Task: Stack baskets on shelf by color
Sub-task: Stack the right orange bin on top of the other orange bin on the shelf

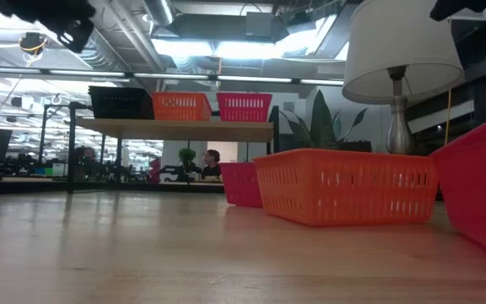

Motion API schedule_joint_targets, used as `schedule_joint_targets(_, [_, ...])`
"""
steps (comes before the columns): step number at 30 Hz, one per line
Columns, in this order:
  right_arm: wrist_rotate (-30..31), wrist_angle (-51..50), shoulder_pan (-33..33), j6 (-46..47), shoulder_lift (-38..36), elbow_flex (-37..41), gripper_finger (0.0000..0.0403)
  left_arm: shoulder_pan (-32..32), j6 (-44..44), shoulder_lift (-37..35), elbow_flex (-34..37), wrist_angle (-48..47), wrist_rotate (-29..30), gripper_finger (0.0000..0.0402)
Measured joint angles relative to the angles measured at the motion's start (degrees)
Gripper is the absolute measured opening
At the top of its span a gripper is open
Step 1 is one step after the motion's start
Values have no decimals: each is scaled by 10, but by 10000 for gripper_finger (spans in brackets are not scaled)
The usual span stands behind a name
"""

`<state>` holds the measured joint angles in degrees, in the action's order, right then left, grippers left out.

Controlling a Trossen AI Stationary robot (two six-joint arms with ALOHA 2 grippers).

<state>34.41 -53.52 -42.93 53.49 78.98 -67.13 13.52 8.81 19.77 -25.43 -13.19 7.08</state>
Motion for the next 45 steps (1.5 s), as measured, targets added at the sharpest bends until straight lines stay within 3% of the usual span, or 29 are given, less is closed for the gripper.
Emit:
schedule_joint_targets(8, [0, -1, 0, -8, 0, 0, 45, 0, -60, -56, 159, 191, 19, 59])
schedule_joint_targets(12, [9, -1, 2, -16, 0, 0, 45, 0, -67, -72, 185, 203, 19, 59])
schedule_joint_targets(15, [68, 1, 15, -14, 0, 0, 45, 0, -59, -82, 203, 210, 19, 54])
schedule_joint_targets(17, [76, 8, 35, -32, 0, 0, 45, 0, -56, -86, 220, 233, 19, 49])
schedule_joint_targets(20, [27, 45, 79, -100, 0, 0, 45, 0, -62, -90, 247, 287, 19, 42])
schedule_joint_targets(25, [-88, 134, 156, -247, 6, 0, 45, 0, -60, -90, 250, 281, 23, 38])
schedule_joint_targets(29, [-209, 109, 191, -281, 9, -1, 45, 0, -60, -90, 250, 261, 28, 38])
schedule_joint_targets(33, [-323, 41, 197, -177, 9, -1, 45, 0, -22, -90, 250, 222, 28, 38])
schedule_joint_targets(36, [-365, -13, 170, -68, 9, -1, 45, 0, -2, -90, 250, 208, 28, 38])
schedule_joint_targets(40, [-364, -102, 115, 59, 9, -1, 45, 0, -4, -90, 250, 210, 28, 41])
schedule_joint_targets(45, [-301, -169, 38, 186, 9, -1, 45, 0, -4, -90, 250, 210, 27, 39])
